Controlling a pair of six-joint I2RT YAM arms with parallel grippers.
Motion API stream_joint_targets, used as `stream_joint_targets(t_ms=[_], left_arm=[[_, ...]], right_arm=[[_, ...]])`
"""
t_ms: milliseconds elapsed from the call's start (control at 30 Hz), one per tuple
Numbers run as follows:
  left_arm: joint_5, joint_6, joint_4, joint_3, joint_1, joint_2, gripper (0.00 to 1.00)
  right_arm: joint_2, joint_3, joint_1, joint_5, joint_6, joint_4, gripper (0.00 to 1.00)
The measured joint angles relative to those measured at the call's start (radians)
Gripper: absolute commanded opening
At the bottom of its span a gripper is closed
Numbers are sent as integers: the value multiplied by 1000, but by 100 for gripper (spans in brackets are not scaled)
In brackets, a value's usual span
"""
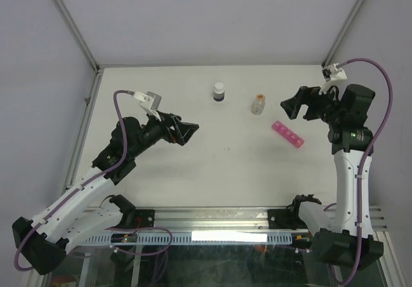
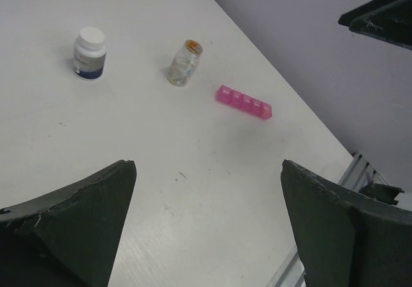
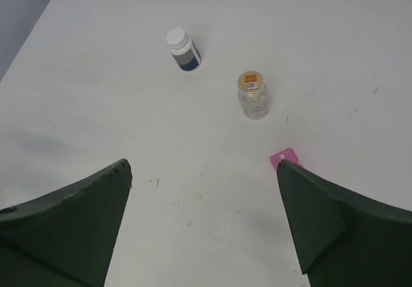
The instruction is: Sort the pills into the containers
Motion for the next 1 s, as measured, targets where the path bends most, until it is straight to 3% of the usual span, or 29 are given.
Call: stream_joint_targets(t_ms=[200,500,600,733,867,1000], left_arm=[[-18,3,131,-142,-97,-37,99],[-18,3,323,-294,-128,-77,99],[-17,4,405,-327,-128,-51,99],[-19,11,509,-388,-134,-9,99],[-24,36,579,-451,-135,34,99],[-48,59,639,-504,-135,56,99]], right_arm=[[0,-27,-3,-18,48,39,100],[9,-118,-8,-146,4,117,100],[31,-163,-9,-245,-109,119,100],[103,-203,-9,-354,-412,21,99],[155,-269,-9,-311,-655,-44,97],[222,-302,-9,-180,-769,-51,94]])
